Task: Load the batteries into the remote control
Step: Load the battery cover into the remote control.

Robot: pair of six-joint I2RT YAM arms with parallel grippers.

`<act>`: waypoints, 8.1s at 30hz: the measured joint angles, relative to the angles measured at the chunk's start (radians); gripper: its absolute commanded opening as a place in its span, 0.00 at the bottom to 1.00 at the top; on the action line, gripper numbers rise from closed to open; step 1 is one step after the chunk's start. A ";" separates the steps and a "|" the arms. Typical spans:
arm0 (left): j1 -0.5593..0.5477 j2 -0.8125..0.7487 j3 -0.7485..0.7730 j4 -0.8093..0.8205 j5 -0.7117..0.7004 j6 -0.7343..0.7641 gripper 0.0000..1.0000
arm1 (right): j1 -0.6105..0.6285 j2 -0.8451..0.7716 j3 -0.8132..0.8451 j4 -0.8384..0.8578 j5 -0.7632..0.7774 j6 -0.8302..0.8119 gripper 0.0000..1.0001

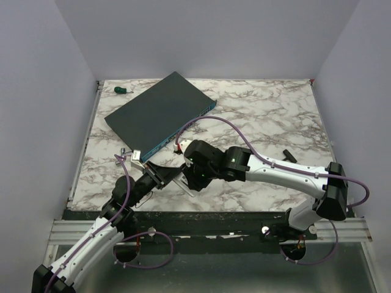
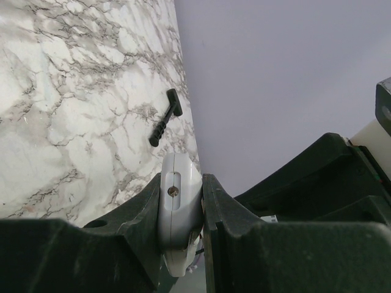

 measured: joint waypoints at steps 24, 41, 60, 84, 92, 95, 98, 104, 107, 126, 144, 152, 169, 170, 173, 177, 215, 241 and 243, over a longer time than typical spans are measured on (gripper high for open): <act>0.000 -0.015 -0.003 -0.026 -0.012 0.000 0.00 | 0.000 0.016 0.002 -0.005 -0.028 0.002 0.16; 0.002 -0.024 -0.003 -0.039 -0.024 0.001 0.00 | 0.000 0.051 0.036 -0.028 -0.029 0.002 0.17; 0.006 -0.040 -0.003 -0.054 -0.032 0.001 0.00 | 0.005 0.086 0.082 -0.068 0.032 0.002 0.17; 0.006 -0.052 -0.003 -0.068 -0.033 -0.004 0.00 | 0.006 0.103 0.088 -0.068 0.035 -0.008 0.40; 0.007 -0.053 -0.006 -0.067 -0.033 -0.013 0.00 | 0.006 0.104 0.088 -0.068 0.039 -0.011 0.41; 0.007 -0.053 -0.010 -0.066 -0.033 -0.019 0.00 | 0.006 0.109 0.091 -0.069 0.042 -0.016 0.43; 0.008 -0.052 -0.011 -0.064 -0.033 -0.021 0.00 | 0.006 0.113 0.095 -0.070 0.045 -0.020 0.44; 0.008 -0.050 -0.012 -0.059 -0.033 -0.022 0.00 | 0.006 0.113 0.095 -0.070 0.046 -0.024 0.46; 0.008 -0.044 -0.012 -0.053 -0.033 -0.023 0.00 | 0.006 0.113 0.095 -0.070 0.048 -0.026 0.48; 0.012 -0.040 -0.012 -0.037 -0.023 -0.031 0.00 | 0.006 0.113 0.095 -0.069 0.069 -0.035 0.64; 0.013 -0.040 -0.012 -0.030 -0.020 -0.044 0.00 | 0.006 0.008 0.034 0.081 0.030 0.011 0.83; 0.014 -0.054 -0.013 -0.014 -0.021 -0.077 0.00 | 0.006 -0.342 -0.353 0.364 0.175 0.301 0.97; 0.019 -0.132 -0.013 0.031 -0.038 -0.157 0.00 | 0.006 -0.629 -0.935 1.078 0.272 0.797 1.00; 0.019 -0.134 -0.014 0.031 -0.040 -0.158 0.00 | 0.006 -0.628 -0.935 1.105 0.272 0.801 1.00; 0.019 -0.135 -0.014 0.030 -0.043 -0.161 0.00 | 0.006 -0.618 -0.935 1.172 0.272 0.813 1.00; 0.019 -0.135 -0.014 0.031 -0.046 -0.163 0.00 | 0.006 -0.584 -0.935 1.223 0.271 0.828 1.00; 0.020 -0.145 -0.017 0.033 -0.048 -0.180 0.00 | 0.006 -0.436 -0.982 1.422 0.203 0.917 0.62; 0.020 -0.154 -0.017 0.033 -0.048 -0.183 0.00 | 0.006 -0.400 -0.982 1.429 0.173 0.911 0.32; 0.020 -0.155 -0.017 0.034 -0.048 -0.183 0.00 | 0.006 -0.400 -0.982 1.429 0.173 0.911 0.32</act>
